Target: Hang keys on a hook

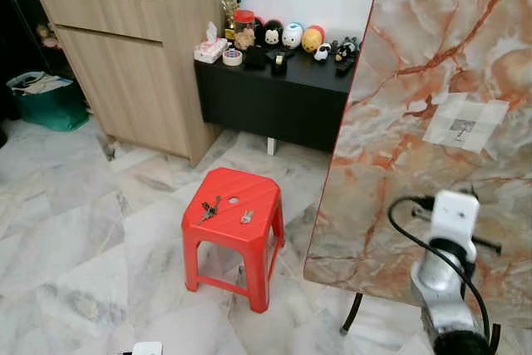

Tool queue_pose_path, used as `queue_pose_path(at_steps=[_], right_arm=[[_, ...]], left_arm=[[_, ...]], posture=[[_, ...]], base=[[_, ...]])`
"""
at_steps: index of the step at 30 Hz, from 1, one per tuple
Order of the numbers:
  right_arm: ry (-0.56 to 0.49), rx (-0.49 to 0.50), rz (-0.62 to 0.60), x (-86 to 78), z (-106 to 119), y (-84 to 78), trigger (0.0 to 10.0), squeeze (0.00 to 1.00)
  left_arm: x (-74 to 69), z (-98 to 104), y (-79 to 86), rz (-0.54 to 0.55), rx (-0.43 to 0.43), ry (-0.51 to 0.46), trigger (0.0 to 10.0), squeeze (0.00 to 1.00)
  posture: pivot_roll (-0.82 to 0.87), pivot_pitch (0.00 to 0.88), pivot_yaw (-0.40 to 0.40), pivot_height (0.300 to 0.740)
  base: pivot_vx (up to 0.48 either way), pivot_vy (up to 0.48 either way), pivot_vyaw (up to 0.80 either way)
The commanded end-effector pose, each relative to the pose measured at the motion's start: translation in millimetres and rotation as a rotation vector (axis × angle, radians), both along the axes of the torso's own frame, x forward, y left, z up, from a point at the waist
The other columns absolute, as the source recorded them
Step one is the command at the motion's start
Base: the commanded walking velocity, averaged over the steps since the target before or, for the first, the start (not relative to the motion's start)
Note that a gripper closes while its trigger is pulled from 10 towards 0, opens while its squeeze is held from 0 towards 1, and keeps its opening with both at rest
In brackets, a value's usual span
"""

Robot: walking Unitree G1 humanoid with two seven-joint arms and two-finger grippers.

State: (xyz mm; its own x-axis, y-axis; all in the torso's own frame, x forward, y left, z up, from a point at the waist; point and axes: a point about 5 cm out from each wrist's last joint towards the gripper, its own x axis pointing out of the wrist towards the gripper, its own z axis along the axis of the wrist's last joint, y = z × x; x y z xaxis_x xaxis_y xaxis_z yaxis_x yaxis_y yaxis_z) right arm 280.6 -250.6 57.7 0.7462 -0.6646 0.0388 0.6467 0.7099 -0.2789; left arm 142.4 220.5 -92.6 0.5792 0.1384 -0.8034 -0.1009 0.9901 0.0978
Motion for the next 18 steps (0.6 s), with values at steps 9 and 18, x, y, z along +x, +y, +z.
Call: queue_pose_path(at_steps=[9, 18], right_arm=[[0.042, 0.353, -0.045, -5.5, -24, -5.6, 10.0, 0.0], [0.008, 0.395, 0.087, 6.6, -18, 9.5, 10.0, 0.0]], left_arm=[[-2.1, -1, -1.4, -0.017, 0.003, 0.019, 10.0, 0.0], [-1.4, -1, 0.7, -0.022, 0.009, 0.015, 10.0, 0.0]], posture=[[0.02, 0.0, -0.05, 0.735], [0.03, 0.0, -0.047, 0.735]], base=[[0.0, 0.0, 0.0], [0.0, 0.0, -0.71]])
